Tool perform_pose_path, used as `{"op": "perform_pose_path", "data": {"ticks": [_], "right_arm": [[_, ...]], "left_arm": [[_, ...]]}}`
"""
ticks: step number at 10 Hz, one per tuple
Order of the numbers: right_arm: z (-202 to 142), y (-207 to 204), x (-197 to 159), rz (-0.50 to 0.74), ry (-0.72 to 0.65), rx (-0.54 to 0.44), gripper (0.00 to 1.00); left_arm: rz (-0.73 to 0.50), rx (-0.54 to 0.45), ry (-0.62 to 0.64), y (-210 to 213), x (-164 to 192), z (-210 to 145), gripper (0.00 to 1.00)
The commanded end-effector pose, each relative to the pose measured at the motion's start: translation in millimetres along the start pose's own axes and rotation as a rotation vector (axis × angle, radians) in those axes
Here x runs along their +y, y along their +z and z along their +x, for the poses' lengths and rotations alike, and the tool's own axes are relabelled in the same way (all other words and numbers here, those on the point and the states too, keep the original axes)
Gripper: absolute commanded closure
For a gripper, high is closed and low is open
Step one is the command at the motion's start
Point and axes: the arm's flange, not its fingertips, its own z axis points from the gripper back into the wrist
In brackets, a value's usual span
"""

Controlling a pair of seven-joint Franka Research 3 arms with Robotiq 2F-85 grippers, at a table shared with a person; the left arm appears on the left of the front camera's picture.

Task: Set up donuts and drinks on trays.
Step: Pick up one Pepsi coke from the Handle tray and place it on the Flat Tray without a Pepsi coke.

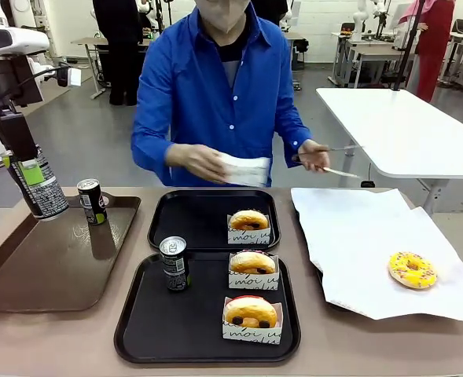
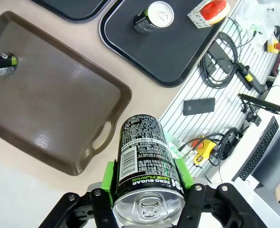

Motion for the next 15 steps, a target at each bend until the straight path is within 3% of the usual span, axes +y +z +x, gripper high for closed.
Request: {"op": "perform_pose_path", "data": {"ticks": [1, 12, 15], "right_arm": [[2, 0, 1, 0.03, 0.02, -0.012, 0.0], [2, 0, 1, 0.03, 0.02, -0.012, 0.0], [2, 0, 1, 0.03, 0.02, -0.012, 0.0]], "left_arm": [[0.013, -0.005, 0.01, 6, -1, 0, 0.41], [0.0, 0.0, 0.0, 0, 0, 0, 0.41], [0.053, -0.039, -0.005, -8, 22, 51, 0.41]]}}
